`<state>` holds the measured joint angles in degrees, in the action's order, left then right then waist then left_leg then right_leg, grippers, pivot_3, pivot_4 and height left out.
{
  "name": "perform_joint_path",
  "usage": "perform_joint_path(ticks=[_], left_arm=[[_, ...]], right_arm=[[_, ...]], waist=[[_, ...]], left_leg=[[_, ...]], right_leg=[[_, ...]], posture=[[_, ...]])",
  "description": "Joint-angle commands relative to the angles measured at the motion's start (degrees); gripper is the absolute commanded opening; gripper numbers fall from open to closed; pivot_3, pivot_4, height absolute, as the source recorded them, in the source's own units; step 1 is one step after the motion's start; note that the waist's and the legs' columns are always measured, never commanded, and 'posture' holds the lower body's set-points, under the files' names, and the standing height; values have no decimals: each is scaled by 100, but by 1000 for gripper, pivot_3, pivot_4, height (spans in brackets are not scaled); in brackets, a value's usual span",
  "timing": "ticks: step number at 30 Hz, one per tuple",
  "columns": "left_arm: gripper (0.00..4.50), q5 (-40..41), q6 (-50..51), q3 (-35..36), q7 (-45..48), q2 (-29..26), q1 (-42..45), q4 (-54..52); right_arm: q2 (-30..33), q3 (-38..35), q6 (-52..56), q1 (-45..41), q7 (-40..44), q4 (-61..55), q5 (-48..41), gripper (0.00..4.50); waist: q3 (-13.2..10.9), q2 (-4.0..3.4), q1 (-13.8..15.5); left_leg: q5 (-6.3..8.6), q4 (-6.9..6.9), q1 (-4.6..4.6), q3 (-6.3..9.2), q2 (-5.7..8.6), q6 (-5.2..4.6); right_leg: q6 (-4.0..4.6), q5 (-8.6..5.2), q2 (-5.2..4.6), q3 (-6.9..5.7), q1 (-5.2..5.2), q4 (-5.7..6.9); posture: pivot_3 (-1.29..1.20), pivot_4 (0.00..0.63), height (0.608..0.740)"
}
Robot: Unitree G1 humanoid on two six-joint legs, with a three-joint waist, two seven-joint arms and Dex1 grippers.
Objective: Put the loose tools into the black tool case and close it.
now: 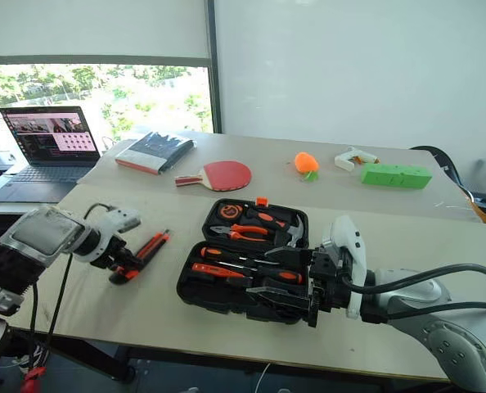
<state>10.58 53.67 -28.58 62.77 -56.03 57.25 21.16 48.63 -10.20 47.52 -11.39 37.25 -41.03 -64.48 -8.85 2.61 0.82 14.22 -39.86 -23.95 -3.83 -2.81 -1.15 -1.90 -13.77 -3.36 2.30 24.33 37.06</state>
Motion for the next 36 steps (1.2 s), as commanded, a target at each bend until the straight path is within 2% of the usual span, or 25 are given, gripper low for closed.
perform_joint_path(ticks=[1,4,7,13,19,24,36], left_arm=[[1649,-323,-1484,86,904,131,725,183],[1649,-492,-1988,-74,1502,459,1157,244],[1649,-690,-2229,-308,1950,1021,1441,72],[1649,-968,-2228,-745,2418,1622,1195,-818],[1649,-1168,-2032,-1083,2862,1462,641,-1897],[1649,-845,-2170,-1480,2973,936,515,-2467],[1649,-1618,-2466,-1619,2908,1678,297,-2022]], right_arm=[[80,-217,-54,-78,39,-49,-166,4500],[128,-224,-55,-43,93,-41,-132,4500],[162,-197,-57,-52,123,-27,-90,4500],[190,-259,-35,36,7,-133,-147,4500],[316,-518,-45,488,-155,-402,-163,4500],[468,-1062,-69,1095,-174,-538,-253,4500],[483,-1169,-110,1147,-443,-612,-582,4500]], waist=[[0,0,6],[0,0,46],[0,-1,46],[0,-1,-55],[1,-18,-92],[1,-19,-75],[2,-20,-13]], left_leg=[[0,0,-3,-1,2,0],[3,-1,-27,1,8,-4],[4,-1,-34,4,11,-7],[4,-2,-34,10,11,-7],[5,0,-25,27,9,-8],[3,-10,-23,36,10,-8],[3,-20,-20,38,15,-8]], right_leg=[[-2,-1,-3,0,0,-3],[-11,-5,-6,2,6,-15],[-15,-6,-6,4,6,-25],[-16,-6,-2,9,8,-19],[-14,-8,3,15,8,-4],[-15,-8,3,15,4,3],[-19,-7,3,14,-7,1]], posture=[[0,150,736],[0,150,736],[0,150,736],[0,150,736],[0,150,736],[0,150,736],[0,150,736]])
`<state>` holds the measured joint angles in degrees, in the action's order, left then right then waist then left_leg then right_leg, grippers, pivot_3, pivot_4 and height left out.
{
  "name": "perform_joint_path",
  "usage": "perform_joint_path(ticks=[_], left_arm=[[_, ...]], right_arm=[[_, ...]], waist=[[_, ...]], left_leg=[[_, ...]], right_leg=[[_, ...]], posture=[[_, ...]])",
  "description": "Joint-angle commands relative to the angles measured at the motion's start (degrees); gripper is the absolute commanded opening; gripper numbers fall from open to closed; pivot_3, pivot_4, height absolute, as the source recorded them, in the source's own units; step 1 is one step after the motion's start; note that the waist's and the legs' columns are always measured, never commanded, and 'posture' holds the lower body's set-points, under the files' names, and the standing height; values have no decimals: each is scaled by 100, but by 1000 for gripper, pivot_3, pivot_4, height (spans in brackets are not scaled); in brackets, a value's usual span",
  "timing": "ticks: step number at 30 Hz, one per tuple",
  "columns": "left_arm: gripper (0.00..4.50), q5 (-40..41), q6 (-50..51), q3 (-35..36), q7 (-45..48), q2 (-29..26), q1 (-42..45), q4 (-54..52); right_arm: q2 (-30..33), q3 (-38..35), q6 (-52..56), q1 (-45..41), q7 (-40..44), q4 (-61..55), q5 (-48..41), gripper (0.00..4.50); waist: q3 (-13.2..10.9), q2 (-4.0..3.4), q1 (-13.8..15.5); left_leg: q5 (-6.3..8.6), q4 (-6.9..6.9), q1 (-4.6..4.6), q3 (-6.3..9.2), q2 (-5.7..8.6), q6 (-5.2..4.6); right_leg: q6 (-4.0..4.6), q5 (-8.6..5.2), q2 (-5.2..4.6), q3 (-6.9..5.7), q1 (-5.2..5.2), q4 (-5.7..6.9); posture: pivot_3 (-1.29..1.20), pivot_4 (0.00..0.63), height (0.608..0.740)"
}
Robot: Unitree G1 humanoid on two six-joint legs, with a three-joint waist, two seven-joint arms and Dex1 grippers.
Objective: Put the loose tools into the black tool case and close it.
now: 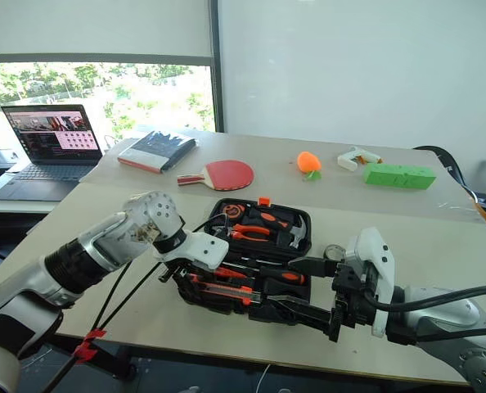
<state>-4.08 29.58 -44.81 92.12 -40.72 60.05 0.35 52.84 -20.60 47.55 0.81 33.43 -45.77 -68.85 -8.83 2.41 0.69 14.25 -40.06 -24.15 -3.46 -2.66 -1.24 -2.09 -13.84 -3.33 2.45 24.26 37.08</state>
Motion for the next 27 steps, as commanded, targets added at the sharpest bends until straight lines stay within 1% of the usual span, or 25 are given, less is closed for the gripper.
perform_joint_path(ticks=[1,8,10,11,12,13,14,16,21,23,24,25,26,27], left_arm=[[1649,-190,-49,2,-36,210,12,93],[1649,-264,1,2,38,180,-126,4],[2643,-172,57,23,38,145,-95,-27],[2913,-126,81,30,38,126,-73,-41],[3301,-41,131,67,38,101,-23,-53],[3537,63,209,94,38,74,29,-73],[3908,230,325,130,38,30,107,-111],[4473,499,499,205,38,-35,245,-165],[4473,814,675,423,38,-9,468,-109],[3939,770,648,443,38,68,446,-58],[3814,725,575,415,38,79,407,-53],[3241,682,506,391,38,86,363,-57],[3136,642,475,364,38,107,315,-65],[2694,622,454,344,37,125,275,-79]], right_arm=[[66,-124,-112,-89,-70,-133,-153,4500],[68,-86,-118,-129,-127,-132,-168,4500],[63,-54,-122,-151,-135,-124,-160,4500],[61,-40,-124,-164,-138,-119,-157,4500],[57,-14,-126,-190,-137,-109,-147,4500],[52,7,-129,-209,-133,-99,-135,4500],[47,28,-129,-231,-131,-84,-125,4500],[38,60,-129,-260,-116,-59,-93,4500],[22,112,-144,-287,-87,-34,-52,4500],[23,135,-149,-300,-76,-31,-31,4500],[26,140,-146,-316,-74,-25,-34,4500],[30,138,-142,-330,-74,-21,-41,4500],[39,131,-136,-341,-72,-17,-52,4500],[47,120,-131,-344,-70,-21,-63,4500]], waist=[[0,0,-5],[1,-2,-5],[1,-2,-7],[1,-2,-9],[1,-2,-10],[1,-2,-16],[1,-2,-25],[1,-2,-32],[1,-2,-9],[1,-2,-5],[1,-2,-3],[1,-2,-3],[1,-2,-5],[1,-2,-5]], left_leg=[[0,0,0,0,0,0],[0,1,2,3,-1,0],[0,1,2,4,-1,0],[0,1,2,6,-1,0],[0,1,2,6,-1,0],[0,1,2,8,-2,0],[0,1,2,10,-2,0],[0,2,0,16,-4,0],[0,2,-2,18,-2,0],[0,1,-1,17,-1,0],[0,1,-1,17,-1,0],[0,1,-1,15,-1,0],[0,1,-1,15,-1,0],[0,1,-1,14,-1,0]], right_leg=[[0,0,0,0,0,0],[0,0,1,1,-1,0],[0,0,0,1,-1,0],[0,0,0,1,0,0],[0,0,1,1,0,1],[0,0,1,1,1,1],[0,0,1,1,0,1],[0,0,2,2,3,1],[-1,-1,1,1,2,0],[-1,-1,0,1,1,-1],[-1,-1,0,1,1,-1],[-1,-1,0,1,1,-1],[-1,-1,0,1,1,-1],[-1,-1,0,1,2,-1]], posture=[[0,150,736],[0,150,736],[0,150,736],[0,150,736],[0,150,736],[0,150,736],[0,150,736],[0,150,736],[0,150,736],[0,150,736],[0,150,736],[0,150,736],[0,150,736],[0,150,736]])
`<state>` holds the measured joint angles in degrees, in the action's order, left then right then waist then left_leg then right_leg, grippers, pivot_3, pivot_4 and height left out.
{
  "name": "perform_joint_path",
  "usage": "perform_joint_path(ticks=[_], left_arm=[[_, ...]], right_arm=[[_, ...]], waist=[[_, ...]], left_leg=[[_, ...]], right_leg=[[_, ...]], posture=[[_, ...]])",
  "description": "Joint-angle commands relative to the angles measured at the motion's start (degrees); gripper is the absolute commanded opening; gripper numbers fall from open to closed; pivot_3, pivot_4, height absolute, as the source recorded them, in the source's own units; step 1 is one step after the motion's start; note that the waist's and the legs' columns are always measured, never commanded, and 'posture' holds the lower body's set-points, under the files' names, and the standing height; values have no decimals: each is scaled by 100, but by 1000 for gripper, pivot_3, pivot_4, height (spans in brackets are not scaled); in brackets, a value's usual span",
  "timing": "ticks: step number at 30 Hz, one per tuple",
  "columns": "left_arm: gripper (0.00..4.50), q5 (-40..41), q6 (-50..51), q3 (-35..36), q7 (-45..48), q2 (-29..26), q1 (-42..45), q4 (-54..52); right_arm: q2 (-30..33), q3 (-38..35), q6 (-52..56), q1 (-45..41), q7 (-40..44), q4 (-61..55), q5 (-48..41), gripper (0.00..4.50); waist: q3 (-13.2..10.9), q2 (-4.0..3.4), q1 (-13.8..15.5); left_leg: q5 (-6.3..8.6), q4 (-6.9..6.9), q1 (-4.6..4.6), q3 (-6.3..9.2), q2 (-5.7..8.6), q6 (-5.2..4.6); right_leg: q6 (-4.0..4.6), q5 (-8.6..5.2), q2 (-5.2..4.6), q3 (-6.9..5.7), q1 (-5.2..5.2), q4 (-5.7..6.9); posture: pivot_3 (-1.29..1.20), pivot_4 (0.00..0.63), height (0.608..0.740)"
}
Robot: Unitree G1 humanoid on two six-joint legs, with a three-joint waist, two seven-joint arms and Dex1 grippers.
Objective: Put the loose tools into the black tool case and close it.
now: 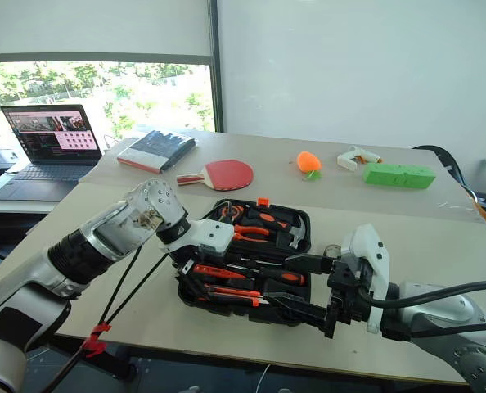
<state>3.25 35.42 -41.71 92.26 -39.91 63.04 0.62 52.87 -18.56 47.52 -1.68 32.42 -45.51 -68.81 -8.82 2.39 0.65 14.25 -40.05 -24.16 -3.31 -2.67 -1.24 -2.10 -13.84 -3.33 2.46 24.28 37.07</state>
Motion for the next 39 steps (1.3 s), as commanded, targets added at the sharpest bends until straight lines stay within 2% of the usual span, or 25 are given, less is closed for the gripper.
perform_joint_path(ticks=[1,4,8,11,19,31,36,39], left_arm=[[2440,-114,-129,18,23,58,-49,-122],[1274,-168,-215,-69,24,64,-139,-189],[63,-55,-347,-282,24,-79,-187,-320],[63,-55,-352,-377,24,-104,-191,-351],[63,-704,-829,-458,-134,163,-329,62],[63,-1011,-747,-449,-228,428,-574,369],[63,-821,-444,-208,-140,558,-439,479],[63,-249,-86,-29,12,447,-143,389]], right_arm=[[51,-97,-122,-93,32,-52,-82,4500],[71,-137,-102,-67,25,-80,-122,4500],[76,-170,-87,-17,-12,-129,-174,4500],[72,-187,-85,28,-41,-160,-209,4500],[93,-200,-92,76,-116,-190,-296,4500],[109,-151,-119,46,-151,-188,-302,4500],[115,-137,-120,13,-159,-178,-298,4500],[125,-146,-117,3,-149,-162,-293,4500]], waist=[[0,0,0],[0,0,-4],[0,0,-1],[0,0,0],[2,-3,15],[21,-30,20],[24,-35,38],[24,-34,33]], left_leg=[[0,0,1,0,0,0],[0,1,1,-1,-1,0],[0,1,1,-1,-1,0],[0,0,0,0,-1,0],[0,-2,2,-2,3,0],[-22,-9,10,-2,17,-29],[-27,-13,11,-3,25,-36],[-31,-14,8,-1,29,-42]], right_leg=[[0,0,0,0,0,0],[0,0,1,0,0,1],[0,0,1,0,0,1],[1,0,1,0,0,1],[0,0,-1,0,-6,0],[-9,9,-1,15,-27,1],[-13,10,-3,20,-36,0],[-16,12,-4,25,-35,0]], posture=[[0,150,736],[0,150,736],[0,150,736],[0,150,736],[0,150,736],[0,150,736],[0,150,736],[0,150,736]])
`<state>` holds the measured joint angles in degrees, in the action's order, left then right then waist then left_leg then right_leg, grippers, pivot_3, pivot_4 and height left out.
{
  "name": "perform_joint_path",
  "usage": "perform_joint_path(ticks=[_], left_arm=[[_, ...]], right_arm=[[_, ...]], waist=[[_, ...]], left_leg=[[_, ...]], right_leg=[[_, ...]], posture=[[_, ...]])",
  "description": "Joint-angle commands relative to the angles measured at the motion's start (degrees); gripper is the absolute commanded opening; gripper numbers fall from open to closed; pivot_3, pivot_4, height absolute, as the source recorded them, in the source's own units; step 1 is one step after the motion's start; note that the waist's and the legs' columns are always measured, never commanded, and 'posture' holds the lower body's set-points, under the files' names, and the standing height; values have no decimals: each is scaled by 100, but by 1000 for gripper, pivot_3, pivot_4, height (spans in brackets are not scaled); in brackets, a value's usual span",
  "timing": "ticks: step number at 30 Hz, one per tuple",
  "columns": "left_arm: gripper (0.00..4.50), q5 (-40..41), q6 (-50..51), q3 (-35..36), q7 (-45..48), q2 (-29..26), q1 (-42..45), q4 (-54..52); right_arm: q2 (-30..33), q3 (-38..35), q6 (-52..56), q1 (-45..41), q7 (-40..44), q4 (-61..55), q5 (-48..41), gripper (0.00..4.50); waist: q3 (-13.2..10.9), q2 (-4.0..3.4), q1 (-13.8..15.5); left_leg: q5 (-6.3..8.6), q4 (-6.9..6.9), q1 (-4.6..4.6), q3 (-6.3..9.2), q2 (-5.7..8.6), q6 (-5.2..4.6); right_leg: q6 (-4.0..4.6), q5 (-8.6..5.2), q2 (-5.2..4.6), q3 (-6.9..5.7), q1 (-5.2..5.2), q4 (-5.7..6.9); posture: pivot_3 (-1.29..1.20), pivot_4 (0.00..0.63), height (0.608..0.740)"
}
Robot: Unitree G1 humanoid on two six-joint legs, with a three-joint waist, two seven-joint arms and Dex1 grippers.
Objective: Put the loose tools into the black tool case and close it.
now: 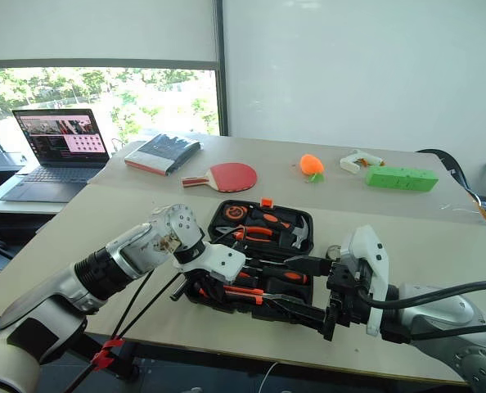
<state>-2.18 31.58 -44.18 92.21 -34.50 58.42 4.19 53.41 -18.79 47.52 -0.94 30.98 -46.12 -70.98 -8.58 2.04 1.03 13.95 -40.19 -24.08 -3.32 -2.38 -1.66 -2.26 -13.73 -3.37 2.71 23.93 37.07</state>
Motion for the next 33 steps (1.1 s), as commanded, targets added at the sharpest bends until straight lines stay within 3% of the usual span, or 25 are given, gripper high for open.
perform_joint_path(ticks=[1,15,28,33], left_arm=[[63,493,412,244,29,-150,434,13],[63,171,43,89,29,-78,274,-16],[63,-865,-1137,-176,-331,12,-142,360],[63,-935,-1157,-122,-234,98,-249,368]], right_arm=[[74,-124,-119,-68,3,-96,-62,4500],[77,-105,-125,-95,23,-68,-16,4500],[27,-79,-145,-107,-42,-83,-27,4500],[36,-104,-141,-95,-64,-86,-46,4500]], waist=[[-1,1,-15],[-3,4,-36],[0,0,-41],[3,-2,-32]], left_leg=[[-1,-1,-6,3,-1,-1],[1,23,-23,19,2,-5],[1,25,-10,18,1,-5],[1,22,0,14,5,-4]], right_leg=[[0,0,0,1,7,0],[-1,-9,2,3,29,-8],[0,-9,3,6,19,-7],[-1,-8,-1,7,4,-7]], posture=[[0,150,736],[0,150,736],[0,150,736],[0,150,736]])
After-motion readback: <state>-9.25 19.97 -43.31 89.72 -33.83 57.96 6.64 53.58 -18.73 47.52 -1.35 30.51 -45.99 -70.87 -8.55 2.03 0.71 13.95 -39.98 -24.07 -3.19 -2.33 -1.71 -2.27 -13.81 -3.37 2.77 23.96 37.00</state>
